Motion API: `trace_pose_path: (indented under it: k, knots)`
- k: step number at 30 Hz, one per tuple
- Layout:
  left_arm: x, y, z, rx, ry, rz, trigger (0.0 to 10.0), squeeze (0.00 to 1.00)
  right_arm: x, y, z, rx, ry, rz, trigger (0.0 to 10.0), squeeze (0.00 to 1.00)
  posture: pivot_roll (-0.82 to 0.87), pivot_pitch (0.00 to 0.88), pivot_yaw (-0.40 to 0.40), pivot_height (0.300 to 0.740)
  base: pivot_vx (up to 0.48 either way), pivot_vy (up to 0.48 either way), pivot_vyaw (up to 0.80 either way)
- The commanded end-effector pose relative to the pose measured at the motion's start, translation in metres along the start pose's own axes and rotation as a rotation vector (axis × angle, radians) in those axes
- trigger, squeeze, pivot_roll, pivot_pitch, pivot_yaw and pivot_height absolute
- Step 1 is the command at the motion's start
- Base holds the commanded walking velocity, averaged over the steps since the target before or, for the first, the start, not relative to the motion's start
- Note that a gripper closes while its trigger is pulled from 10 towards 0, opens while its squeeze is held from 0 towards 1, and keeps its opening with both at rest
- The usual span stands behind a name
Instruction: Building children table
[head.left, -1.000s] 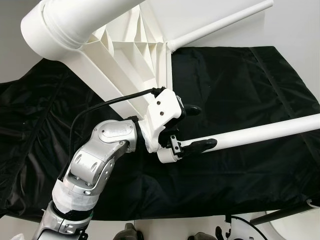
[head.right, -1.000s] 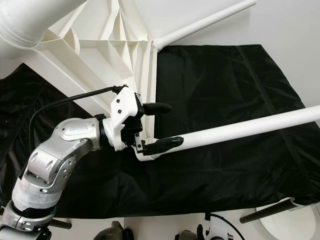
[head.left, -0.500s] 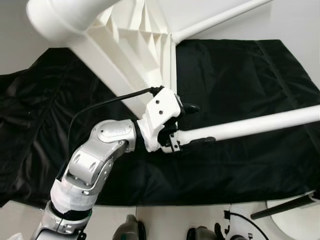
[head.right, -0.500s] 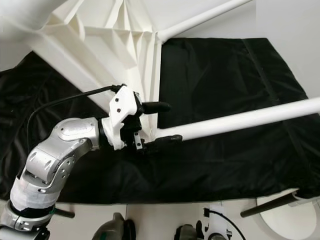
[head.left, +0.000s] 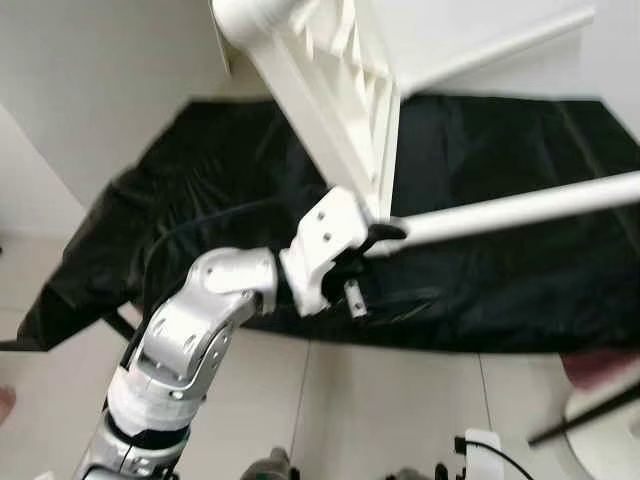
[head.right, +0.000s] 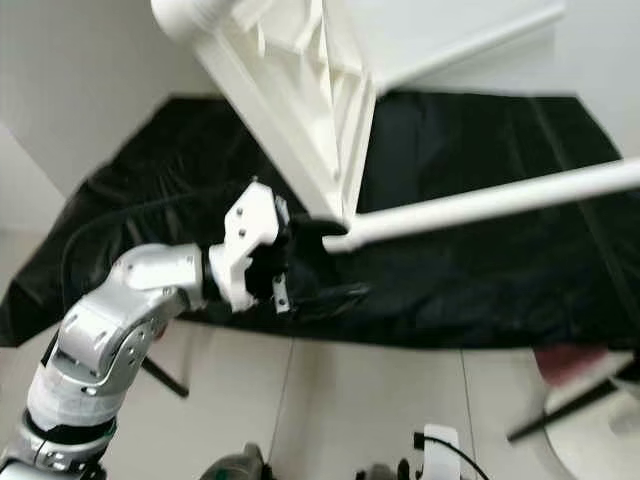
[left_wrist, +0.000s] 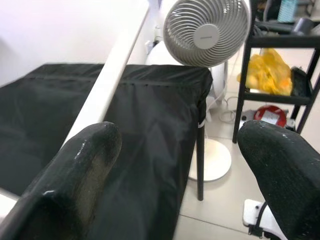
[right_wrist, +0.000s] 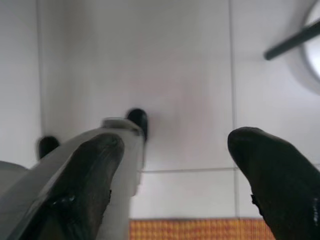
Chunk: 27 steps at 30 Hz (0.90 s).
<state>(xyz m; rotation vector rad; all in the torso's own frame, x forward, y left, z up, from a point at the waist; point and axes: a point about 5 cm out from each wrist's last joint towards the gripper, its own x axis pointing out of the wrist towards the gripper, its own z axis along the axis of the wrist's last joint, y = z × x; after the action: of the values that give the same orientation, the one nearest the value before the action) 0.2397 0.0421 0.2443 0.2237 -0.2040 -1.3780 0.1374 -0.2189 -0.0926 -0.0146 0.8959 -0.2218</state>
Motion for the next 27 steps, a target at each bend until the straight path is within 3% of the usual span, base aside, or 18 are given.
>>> trace_pose_path:
  k: [1, 18, 20, 22, 24, 27]
  knots:
    - [-0.002, 0.006, -0.002, 0.021, 0.020, 0.081, 10.0, 0.00, -0.004, 0.004, -0.015, 0.004, 0.061, 0.012, 10.0, 0.00, 0.09, 0.057, 0.075, 0.740, 0.000, 0.000, 0.00]
    - [-0.008, 0.023, -0.007, 0.057, 0.029, 0.228, 10.0, 0.00, -0.006, 0.001, -0.021, 0.009, 0.080, 0.005, 10.0, 0.00, 0.08, 0.070, 0.074, 0.740, 0.000, 0.000, 0.00]
    - [-0.014, 0.039, -0.021, 0.075, 0.101, 0.331, 10.0, 0.00, -0.007, 0.000, -0.022, 0.007, 0.084, 0.002, 10.0, 0.00, 0.09, 0.072, 0.072, 0.740, 0.000, 0.000, 0.00]
    - [-0.014, 0.041, -0.022, 0.077, 0.108, 0.343, 10.0, 0.00, -0.007, 0.000, -0.022, 0.007, 0.085, 0.002, 10.0, 0.00, 0.09, 0.072, 0.072, 0.740, 0.000, 0.000, 0.00]
    - [-0.019, 0.057, -0.033, 0.053, 0.148, 0.475, 10.0, 0.00, -0.007, -0.001, -0.023, 0.004, 0.088, 0.005, 10.0, 0.00, 0.09, 0.075, 0.066, 0.740, 0.000, 0.000, 0.00]
    - [-0.021, 0.064, -0.038, 0.032, 0.158, 0.536, 10.0, 0.00, -0.007, -0.001, -0.023, 0.003, 0.087, 0.006, 10.0, 0.00, 0.09, 0.074, 0.063, 0.740, 0.000, 0.000, 0.00]
